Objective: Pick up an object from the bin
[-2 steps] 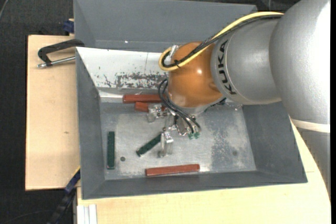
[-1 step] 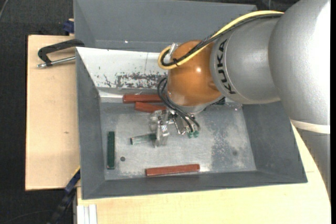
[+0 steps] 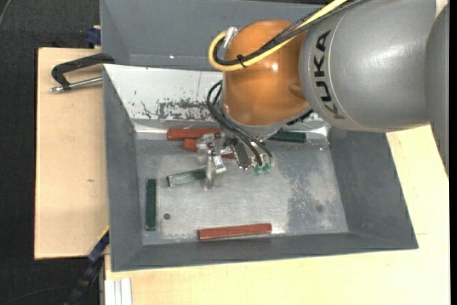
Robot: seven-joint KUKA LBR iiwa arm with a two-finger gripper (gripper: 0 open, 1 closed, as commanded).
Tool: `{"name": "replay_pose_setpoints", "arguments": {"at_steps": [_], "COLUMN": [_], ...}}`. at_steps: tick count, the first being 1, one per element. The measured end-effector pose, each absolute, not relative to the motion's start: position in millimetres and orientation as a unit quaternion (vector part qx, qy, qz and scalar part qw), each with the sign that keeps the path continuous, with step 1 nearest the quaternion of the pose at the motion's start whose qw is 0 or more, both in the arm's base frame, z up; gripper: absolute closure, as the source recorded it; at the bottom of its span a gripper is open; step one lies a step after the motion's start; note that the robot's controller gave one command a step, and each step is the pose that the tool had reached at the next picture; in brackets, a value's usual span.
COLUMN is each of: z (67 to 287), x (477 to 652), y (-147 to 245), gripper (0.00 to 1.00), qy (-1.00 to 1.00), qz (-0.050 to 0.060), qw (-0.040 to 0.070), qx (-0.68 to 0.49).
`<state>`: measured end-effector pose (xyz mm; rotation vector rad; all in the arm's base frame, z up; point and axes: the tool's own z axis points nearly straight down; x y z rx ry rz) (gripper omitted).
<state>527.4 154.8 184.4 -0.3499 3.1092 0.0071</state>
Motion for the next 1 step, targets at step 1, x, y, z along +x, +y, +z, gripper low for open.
{"name": "replay_pose_setpoints", "arguments": {"at_steps": [1], "z": [229.4], "x": [522.5], "y": [160.6], "gripper": [1.00], "qy": [0.963], "qz": [0.001], "qw": [0.005], "qx": [-0.269]}}
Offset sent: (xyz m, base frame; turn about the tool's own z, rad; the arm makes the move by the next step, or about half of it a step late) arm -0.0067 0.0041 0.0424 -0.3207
